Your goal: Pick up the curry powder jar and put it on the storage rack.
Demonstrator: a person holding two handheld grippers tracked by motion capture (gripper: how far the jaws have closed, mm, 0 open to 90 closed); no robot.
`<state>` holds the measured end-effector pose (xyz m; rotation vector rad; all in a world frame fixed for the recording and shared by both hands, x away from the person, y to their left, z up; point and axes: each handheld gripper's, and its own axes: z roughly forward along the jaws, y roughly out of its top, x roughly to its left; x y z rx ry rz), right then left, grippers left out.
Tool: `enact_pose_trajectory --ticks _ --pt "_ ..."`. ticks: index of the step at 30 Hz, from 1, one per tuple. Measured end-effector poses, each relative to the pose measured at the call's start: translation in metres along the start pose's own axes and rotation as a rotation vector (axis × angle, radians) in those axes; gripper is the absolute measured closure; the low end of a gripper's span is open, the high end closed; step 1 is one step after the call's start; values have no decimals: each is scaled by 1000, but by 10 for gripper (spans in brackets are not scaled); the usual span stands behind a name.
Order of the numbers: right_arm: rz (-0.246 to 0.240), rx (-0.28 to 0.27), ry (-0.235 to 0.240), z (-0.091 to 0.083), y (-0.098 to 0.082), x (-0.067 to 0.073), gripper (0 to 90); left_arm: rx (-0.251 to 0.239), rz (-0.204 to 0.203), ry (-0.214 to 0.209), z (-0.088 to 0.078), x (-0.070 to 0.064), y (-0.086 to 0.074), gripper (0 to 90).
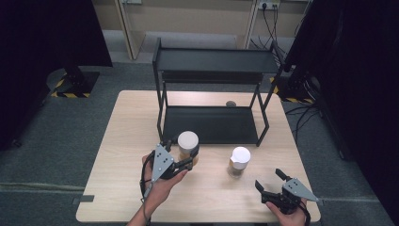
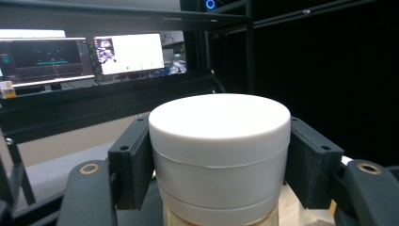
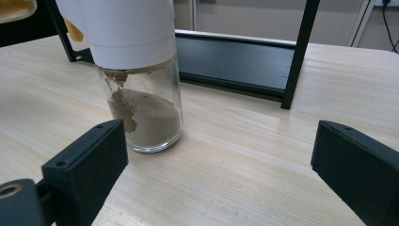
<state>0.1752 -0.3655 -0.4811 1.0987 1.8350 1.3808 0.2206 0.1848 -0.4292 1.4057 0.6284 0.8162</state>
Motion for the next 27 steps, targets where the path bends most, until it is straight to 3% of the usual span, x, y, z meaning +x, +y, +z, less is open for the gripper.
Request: enact_pose_trajectory --ticks 27 --pt "2 -1 -1 0 0 0 47 -44 35 80 14 14 33 334"
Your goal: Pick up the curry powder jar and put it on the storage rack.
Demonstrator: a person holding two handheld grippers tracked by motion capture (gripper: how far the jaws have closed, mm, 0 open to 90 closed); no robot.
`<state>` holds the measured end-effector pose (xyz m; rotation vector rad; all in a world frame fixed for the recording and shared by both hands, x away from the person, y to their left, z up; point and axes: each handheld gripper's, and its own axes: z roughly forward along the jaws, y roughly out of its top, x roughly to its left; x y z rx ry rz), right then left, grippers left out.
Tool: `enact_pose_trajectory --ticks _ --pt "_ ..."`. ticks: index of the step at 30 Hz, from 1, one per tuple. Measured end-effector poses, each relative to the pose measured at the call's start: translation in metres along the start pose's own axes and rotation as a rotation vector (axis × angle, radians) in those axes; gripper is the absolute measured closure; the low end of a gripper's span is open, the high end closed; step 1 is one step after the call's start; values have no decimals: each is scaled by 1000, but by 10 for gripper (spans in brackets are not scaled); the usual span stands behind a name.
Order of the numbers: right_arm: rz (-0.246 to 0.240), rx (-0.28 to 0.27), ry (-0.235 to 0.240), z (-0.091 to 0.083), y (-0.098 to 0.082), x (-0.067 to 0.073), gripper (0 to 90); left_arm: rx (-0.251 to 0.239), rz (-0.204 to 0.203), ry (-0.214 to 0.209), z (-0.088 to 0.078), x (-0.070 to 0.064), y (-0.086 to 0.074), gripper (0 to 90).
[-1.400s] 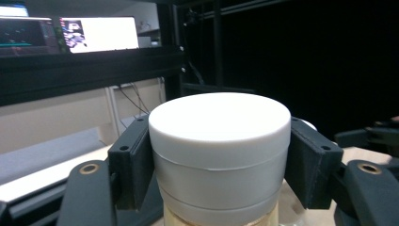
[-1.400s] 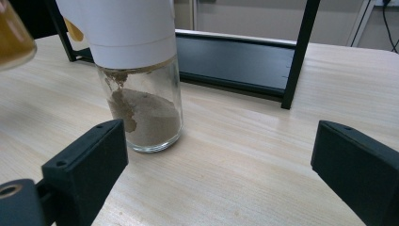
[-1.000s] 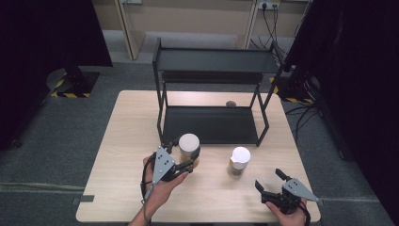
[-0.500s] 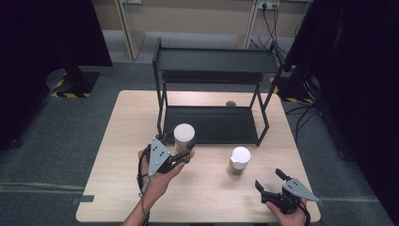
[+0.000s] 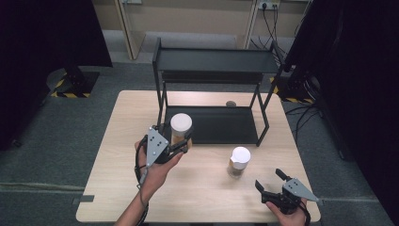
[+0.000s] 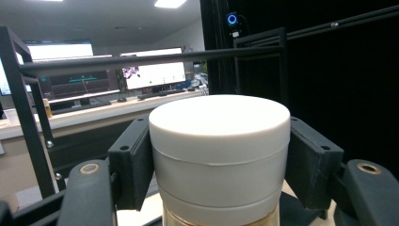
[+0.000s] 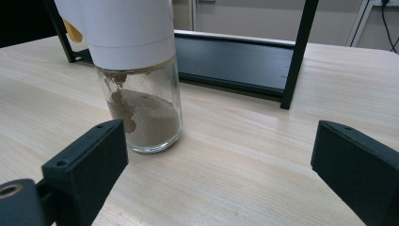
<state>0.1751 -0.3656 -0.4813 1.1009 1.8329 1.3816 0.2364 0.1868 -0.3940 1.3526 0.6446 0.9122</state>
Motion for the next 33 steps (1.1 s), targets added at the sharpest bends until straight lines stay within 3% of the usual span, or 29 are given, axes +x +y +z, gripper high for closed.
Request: enact_pose_trajectory --ticks 33 --pt "1 -6 -1 -1 -1 0 47 -51 17 64 29 18 30 335"
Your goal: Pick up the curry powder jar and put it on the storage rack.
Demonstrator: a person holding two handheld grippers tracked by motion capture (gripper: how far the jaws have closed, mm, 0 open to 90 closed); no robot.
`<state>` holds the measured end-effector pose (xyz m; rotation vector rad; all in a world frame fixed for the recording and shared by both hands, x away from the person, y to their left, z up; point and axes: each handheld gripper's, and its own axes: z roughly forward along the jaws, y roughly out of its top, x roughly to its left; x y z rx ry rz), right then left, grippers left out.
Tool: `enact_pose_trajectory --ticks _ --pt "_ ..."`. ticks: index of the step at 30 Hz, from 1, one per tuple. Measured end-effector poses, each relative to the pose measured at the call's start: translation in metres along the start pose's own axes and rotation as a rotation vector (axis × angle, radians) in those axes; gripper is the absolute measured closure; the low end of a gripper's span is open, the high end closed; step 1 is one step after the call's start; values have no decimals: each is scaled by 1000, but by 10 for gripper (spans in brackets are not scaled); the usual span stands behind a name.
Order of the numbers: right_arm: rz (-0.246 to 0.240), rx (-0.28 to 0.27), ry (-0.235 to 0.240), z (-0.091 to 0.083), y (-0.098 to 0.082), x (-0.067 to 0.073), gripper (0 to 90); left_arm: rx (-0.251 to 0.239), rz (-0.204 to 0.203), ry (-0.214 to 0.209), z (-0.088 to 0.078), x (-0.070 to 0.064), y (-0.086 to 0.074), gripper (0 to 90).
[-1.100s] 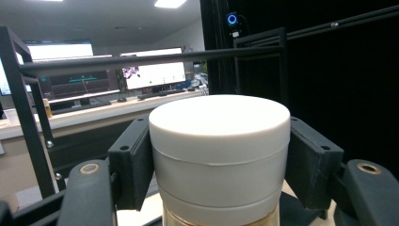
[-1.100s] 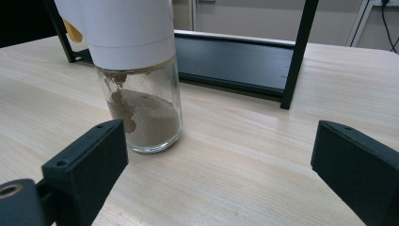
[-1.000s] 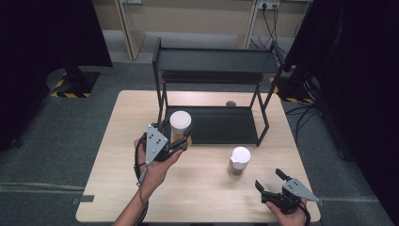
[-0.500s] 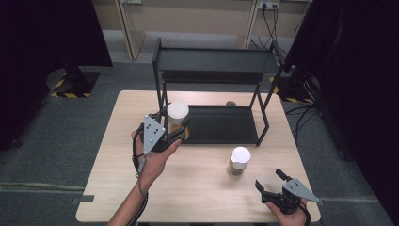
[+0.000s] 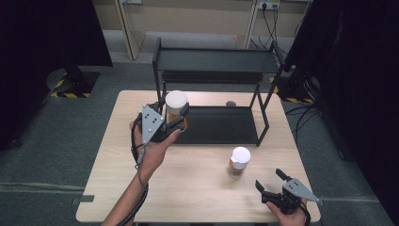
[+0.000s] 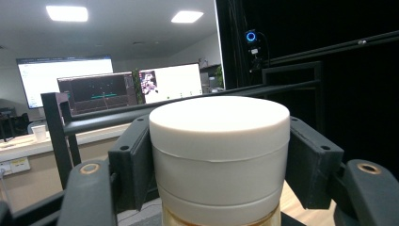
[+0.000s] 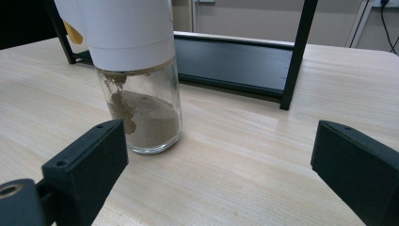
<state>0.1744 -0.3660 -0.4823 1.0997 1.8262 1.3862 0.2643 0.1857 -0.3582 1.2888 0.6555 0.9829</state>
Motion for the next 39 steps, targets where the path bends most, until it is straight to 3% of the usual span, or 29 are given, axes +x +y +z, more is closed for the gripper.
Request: enact_pose_trajectory --ticks 39 --pt "1 -1 1 0 0 -1 47 -40 14 34 36 7 36 335"
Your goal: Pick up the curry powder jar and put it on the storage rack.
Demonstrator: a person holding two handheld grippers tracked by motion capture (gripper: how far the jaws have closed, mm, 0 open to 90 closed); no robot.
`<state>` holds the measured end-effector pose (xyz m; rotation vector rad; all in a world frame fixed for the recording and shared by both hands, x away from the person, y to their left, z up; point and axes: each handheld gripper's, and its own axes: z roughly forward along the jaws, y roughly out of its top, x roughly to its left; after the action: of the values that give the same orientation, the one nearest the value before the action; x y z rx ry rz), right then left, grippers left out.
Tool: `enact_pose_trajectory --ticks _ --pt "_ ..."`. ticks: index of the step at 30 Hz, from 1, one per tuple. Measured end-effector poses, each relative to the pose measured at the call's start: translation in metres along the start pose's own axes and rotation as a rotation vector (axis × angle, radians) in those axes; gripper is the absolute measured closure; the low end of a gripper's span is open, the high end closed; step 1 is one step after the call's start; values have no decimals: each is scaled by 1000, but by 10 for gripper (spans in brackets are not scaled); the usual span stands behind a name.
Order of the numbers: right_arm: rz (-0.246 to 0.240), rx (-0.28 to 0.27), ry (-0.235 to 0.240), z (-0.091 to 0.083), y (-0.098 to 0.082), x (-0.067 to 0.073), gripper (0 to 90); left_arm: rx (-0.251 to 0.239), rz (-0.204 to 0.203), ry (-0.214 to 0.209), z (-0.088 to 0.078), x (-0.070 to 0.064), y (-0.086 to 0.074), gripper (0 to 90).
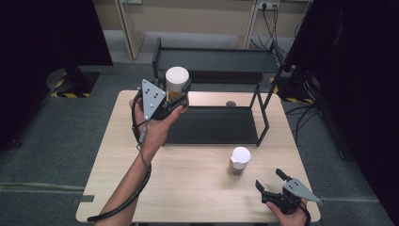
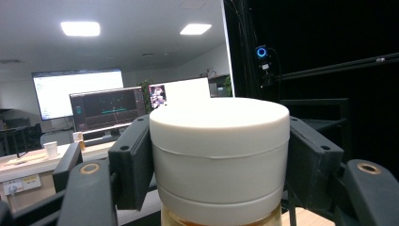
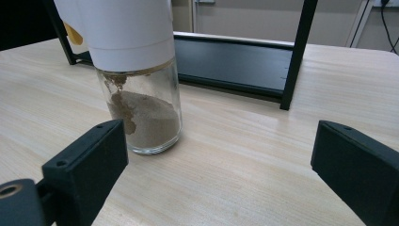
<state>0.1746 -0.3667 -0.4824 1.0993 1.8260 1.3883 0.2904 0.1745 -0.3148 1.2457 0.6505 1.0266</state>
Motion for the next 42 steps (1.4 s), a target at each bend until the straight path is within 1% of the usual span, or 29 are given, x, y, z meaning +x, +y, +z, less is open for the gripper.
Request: enact_pose_trajectory --ticks 16,28,42 --pt "1 -1 0 0 0 0 47 -9 -7 20 13 3 9 335" --pt "7 -1 0 0 0 -1 48 -9 -18 42 26 7 19 335" --pt "9 -2 1 0 0 -1 48 -3 -27 56 42 9 29 335"
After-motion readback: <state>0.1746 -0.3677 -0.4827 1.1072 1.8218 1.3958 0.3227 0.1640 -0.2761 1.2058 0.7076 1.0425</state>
